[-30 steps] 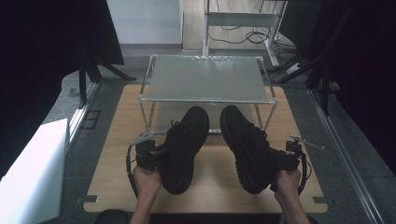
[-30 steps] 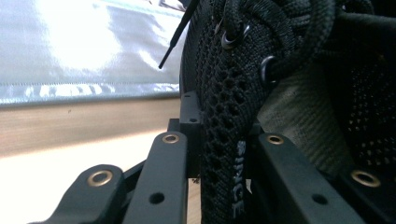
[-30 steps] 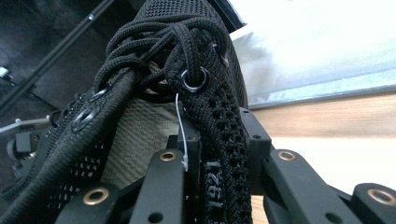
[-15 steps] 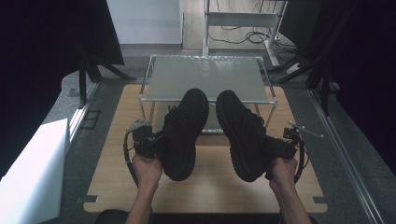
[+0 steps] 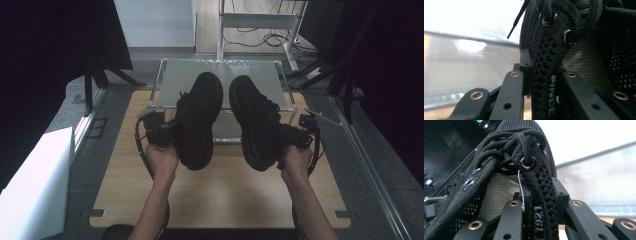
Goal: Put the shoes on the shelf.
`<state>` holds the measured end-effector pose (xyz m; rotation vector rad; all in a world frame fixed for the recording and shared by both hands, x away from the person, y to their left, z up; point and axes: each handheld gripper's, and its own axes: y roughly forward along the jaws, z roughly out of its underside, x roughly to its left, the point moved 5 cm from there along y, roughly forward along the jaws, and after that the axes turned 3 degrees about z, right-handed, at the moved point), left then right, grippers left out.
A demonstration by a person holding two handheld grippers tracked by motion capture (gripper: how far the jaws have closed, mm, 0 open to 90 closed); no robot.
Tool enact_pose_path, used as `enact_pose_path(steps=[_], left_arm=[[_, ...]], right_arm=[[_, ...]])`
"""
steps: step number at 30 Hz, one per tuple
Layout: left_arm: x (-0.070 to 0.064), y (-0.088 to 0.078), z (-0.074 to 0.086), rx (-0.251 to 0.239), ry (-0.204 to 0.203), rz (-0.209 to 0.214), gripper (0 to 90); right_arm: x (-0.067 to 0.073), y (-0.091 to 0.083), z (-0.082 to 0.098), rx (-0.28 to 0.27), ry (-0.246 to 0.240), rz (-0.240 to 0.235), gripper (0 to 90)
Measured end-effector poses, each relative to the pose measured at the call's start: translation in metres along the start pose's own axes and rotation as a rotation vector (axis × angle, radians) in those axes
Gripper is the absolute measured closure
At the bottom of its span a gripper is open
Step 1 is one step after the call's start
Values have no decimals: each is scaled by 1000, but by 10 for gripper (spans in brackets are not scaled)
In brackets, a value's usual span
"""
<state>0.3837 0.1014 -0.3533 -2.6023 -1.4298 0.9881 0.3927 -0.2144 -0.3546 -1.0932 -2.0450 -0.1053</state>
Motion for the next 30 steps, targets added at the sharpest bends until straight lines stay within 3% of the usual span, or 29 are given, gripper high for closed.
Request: enact_pose_path(steps=[10,17,21,26,30], left_arm=[[1,29,-31,5,-17,-89,782],[1,48,-50,27,-11,-188,780],[0,57,-54,48,-1,-223,778],[-2,71,-58,86,16,-300,767],[-3,81,-57,116,18,-320,750]], right_arm=[[7,30,-30,-16,0,96,752],[8,49,-44,-23,-4,168,752],[9,57,-50,-29,-27,214,751],[12,68,-56,-32,-74,283,745],[14,77,-56,-17,-113,328,738]])
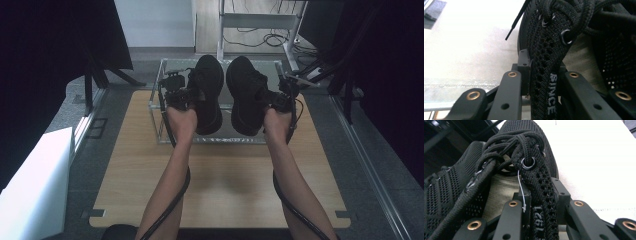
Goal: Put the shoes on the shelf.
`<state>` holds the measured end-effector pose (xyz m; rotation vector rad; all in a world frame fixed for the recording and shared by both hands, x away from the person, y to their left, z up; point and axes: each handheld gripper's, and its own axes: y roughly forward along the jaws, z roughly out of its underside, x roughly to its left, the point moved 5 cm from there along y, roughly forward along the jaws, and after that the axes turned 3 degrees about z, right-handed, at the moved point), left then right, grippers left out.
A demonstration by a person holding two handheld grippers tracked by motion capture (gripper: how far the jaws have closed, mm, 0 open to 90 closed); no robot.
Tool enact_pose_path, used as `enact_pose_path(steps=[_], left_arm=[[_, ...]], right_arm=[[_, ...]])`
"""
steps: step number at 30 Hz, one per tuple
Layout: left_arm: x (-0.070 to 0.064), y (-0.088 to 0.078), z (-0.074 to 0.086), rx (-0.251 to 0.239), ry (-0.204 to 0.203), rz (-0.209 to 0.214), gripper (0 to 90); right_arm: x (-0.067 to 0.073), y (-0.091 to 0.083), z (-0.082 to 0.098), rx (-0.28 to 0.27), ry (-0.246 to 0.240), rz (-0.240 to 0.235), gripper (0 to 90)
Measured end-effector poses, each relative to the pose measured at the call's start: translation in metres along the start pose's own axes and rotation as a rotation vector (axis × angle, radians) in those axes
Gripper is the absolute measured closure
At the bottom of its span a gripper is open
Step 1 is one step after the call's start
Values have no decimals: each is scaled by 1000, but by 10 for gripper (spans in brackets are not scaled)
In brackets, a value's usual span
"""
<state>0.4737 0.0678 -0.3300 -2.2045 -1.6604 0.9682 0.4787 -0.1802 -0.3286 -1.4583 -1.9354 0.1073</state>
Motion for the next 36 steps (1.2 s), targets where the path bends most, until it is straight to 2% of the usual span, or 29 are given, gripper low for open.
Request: enact_pose_path(steps=[2,5,10,16,18,19,22,23,24,25,26,27,29,32,33,34,36], left_arm=[[-2,4,1,6,1,-12,743],[-4,5,-1,7,-3,-20,724],[-6,8,-3,10,-33,3,668],[-13,12,-6,10,-11,8,576],[-14,12,-6,13,-8,17,532],[-15,14,-7,23,-7,33,511],[-12,14,-9,31,-49,89,439],[-12,14,-9,31,-49,89,417],[-11,14,-10,30,-68,120,400],[-11,14,-10,30,-68,120,383],[-10,13,-11,22,-71,145,371],[-10,12,-11,7,-72,173,363],[-9,11,-11,-1,-72,184,350],[-9,4,-12,-24,-64,232,345],[-9,4,-12,-24,-64,232,345],[-9,-2,-13,-35,-63,256,370],[-7,-9,-14,-47,-47,267,372]], right_arm=[[2,4,2,4,-15,13,734],[3,9,6,8,-5,21,725],[7,12,5,4,-9,28,672],[16,18,3,7,-12,26,576],[17,20,2,10,-8,11,527],[17,20,1,13,-14,6,506],[18,23,-2,25,-1,-36,422],[18,23,-3,25,13,-55,403],[18,23,-4,27,26,-76,379],[18,23,-4,27,26,-76,379],[18,24,-5,27,35,-101,344],[18,23,-5,25,34,-113,344],[19,21,-7,15,20,-130,345],[22,16,-11,1,-9,-158,358],[22,16,-11,1,-9,-158,358],[22,12,-12,2,-21,-169,369],[20,6,-15,-14,-11,-200,397]])
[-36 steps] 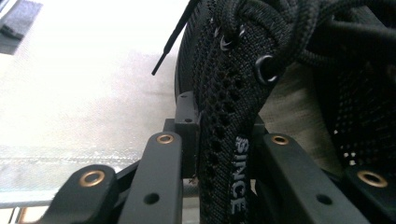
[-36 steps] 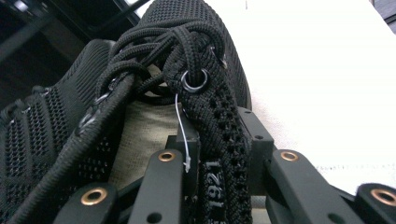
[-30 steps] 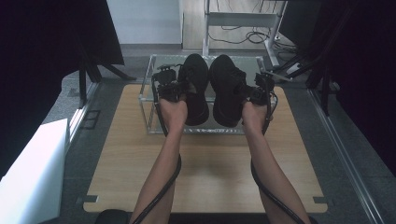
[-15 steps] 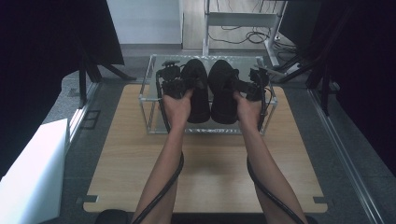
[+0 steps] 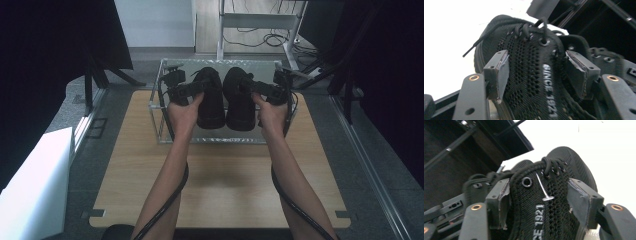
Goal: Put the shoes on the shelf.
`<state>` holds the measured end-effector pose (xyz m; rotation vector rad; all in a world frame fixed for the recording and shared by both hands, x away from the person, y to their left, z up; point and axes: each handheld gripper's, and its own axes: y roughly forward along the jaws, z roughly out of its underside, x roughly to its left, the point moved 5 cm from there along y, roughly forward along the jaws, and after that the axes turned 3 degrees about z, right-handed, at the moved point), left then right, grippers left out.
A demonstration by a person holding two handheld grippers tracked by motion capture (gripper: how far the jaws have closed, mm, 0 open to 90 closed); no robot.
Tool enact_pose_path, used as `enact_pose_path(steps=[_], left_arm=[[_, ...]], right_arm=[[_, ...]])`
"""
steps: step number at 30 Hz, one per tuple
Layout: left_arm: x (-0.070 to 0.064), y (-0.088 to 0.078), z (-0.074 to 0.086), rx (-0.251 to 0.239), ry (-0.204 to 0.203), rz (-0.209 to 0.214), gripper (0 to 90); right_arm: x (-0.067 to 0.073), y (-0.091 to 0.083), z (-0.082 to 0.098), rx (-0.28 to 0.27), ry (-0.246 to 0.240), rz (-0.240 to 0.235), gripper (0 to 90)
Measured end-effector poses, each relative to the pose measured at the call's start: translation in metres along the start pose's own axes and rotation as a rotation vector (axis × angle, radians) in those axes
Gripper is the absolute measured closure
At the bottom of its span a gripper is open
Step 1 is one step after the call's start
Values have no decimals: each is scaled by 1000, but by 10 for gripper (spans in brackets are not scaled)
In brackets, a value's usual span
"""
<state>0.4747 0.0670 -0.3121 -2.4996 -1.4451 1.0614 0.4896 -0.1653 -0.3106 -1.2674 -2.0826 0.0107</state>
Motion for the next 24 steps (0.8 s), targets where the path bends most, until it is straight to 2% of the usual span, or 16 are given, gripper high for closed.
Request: enact_pose_path(steps=[1,2,3,4,8,10,13,19,20,21,23,24], left_arm=[[0,0,0,0,0,0,372],[1,-8,-1,-1,27,10,379],[1,-8,-1,-1,27,10,389],[3,-17,-1,-6,42,36,407],[11,-33,4,-12,41,99,458],[14,-40,9,-19,46,124,494],[15,-49,16,-32,57,167,568],[10,-64,38,-17,117,221,719],[10,-64,38,-17,117,221,747],[8,-70,45,-12,135,243,776],[4,-75,53,-7,161,257,823],[4,-75,53,-7,161,257,840]], right_arm=[[0,0,0,0,0,0,397],[-2,-7,-2,1,0,-26,403],[-3,-10,-2,7,3,-44,403],[-5,-13,-2,13,5,-66,403],[-18,-27,-1,10,18,-137,415],[-22,-33,3,18,6,-159,439],[-29,-44,10,14,-6,-188,539],[-35,-70,30,-5,-31,-240,747],[-35,-74,33,-7,-37,-247,772],[-34,-78,37,-8,-47,-251,799],[-32,-85,45,-7,-63,-265,836],[-30,-88,49,-10,-77,-267,850]])
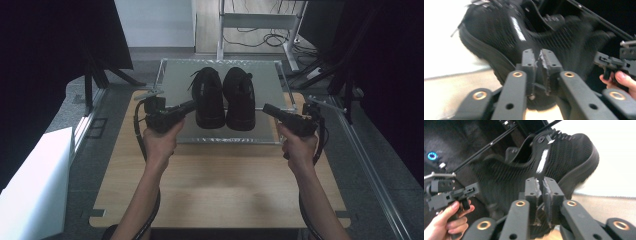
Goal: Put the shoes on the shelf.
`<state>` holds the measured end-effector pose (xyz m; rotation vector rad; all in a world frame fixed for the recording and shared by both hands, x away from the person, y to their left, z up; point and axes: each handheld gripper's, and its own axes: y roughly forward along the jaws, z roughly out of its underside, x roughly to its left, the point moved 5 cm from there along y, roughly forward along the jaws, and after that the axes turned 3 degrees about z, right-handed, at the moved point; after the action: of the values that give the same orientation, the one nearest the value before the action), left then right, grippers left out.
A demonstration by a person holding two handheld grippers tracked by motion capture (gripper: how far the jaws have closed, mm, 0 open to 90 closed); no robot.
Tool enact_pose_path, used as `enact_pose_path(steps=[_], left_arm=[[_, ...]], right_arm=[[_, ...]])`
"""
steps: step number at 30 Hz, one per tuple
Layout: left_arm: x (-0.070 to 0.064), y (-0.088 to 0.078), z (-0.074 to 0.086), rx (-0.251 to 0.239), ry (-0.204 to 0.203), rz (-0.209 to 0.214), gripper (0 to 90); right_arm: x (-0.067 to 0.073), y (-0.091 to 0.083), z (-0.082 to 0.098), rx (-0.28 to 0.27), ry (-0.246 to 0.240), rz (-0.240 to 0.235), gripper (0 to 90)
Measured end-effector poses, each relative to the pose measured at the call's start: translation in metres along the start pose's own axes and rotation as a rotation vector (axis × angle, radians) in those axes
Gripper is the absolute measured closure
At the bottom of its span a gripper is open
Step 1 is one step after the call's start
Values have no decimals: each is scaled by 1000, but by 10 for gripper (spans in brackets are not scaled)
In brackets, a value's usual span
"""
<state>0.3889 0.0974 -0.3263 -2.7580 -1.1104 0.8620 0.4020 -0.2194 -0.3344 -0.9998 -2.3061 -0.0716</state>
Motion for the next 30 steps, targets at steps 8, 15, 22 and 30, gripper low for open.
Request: enact_pose_path(steps=[8,15,22,30], left_arm=[[-20,-9,40,39,75,53,892],[-19,0,60,75,100,27,890],[-10,11,64,86,88,11,885],[-6,13,57,79,88,-10,891]], right_arm=[[12,-15,41,45,-80,-27,899],[13,-3,60,100,-92,-43,896],[14,12,64,106,-97,-36,891],[16,19,57,81,-112,-15,900]])
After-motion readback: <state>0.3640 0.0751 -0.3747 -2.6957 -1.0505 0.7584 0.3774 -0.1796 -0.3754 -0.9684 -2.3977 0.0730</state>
